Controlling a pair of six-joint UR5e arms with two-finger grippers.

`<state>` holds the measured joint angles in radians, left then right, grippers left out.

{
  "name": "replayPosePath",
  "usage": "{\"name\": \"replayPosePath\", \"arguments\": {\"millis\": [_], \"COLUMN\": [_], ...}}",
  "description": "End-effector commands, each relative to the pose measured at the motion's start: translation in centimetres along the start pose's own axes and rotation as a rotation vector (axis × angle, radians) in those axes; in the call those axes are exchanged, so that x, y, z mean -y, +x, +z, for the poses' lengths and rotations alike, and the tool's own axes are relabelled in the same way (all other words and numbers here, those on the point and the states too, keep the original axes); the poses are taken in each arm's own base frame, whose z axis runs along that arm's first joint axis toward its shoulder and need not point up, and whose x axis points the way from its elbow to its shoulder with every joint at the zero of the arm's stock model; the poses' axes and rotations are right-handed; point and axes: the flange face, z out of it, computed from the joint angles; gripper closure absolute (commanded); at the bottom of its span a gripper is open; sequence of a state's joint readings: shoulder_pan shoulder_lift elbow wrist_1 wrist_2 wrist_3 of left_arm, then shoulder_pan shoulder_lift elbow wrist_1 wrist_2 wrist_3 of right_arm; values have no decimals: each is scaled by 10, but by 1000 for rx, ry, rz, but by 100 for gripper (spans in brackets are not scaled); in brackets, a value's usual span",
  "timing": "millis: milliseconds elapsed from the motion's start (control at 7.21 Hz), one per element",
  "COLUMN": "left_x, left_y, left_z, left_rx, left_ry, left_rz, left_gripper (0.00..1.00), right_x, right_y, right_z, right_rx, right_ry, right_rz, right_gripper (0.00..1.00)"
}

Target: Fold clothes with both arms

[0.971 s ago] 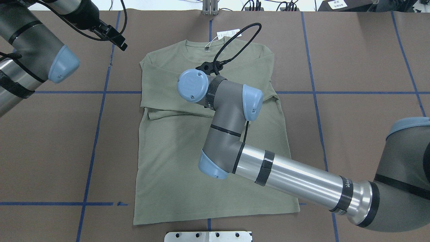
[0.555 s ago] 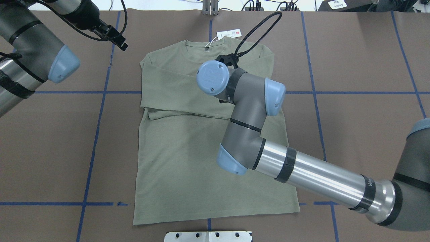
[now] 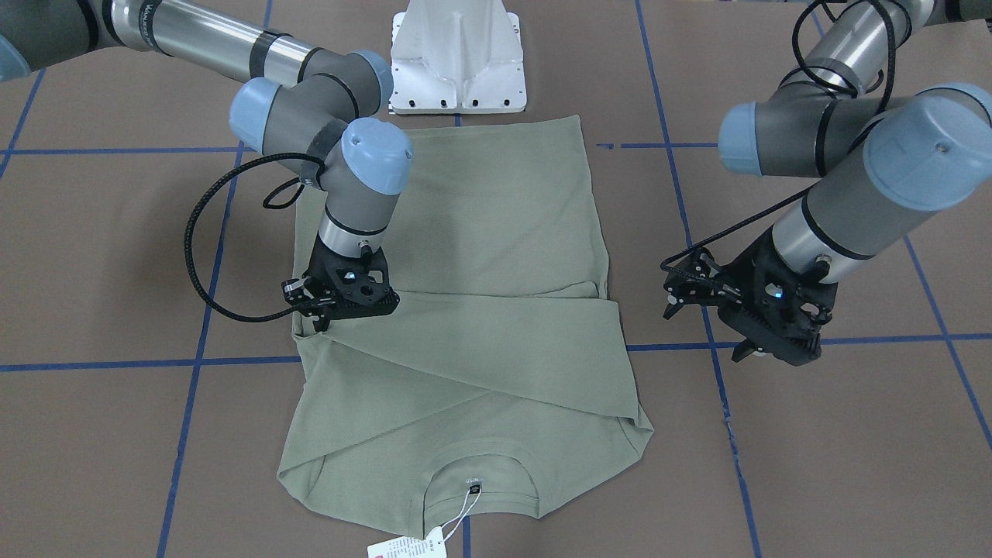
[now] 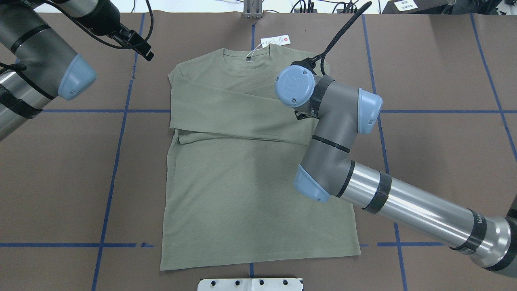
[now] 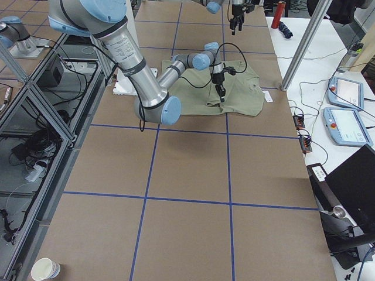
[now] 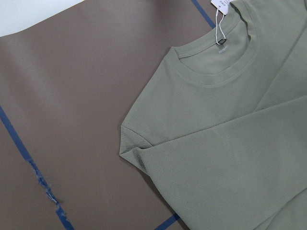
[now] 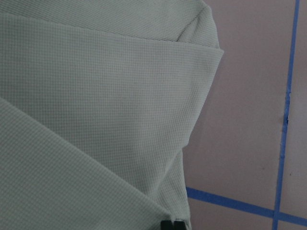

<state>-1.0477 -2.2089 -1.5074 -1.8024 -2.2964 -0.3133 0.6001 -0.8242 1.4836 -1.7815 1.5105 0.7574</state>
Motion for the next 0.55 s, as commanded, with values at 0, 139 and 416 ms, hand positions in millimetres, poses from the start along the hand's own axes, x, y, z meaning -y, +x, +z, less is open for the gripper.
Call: {"name": "replayPosePath", "arguments": {"millis": [0, 139, 416], "left_x": [0, -5, -10], "left_y": [1, 5, 7], "left_z": [-1, -8, -11], "left_rx": [0, -2, -3], "left_ry": [1, 11, 15], "left_rz": [-1, -1, -10], "left_gripper": [0, 0, 0], "right_x": [-1, 6, 20], "right_y": [9, 9, 29], "right_z": [16, 11, -1], "right_rx": [-13, 51, 145], "right_ry": [2, 68, 28], "right_rz": [3, 16, 59], "right_gripper": [1, 0, 0]}}
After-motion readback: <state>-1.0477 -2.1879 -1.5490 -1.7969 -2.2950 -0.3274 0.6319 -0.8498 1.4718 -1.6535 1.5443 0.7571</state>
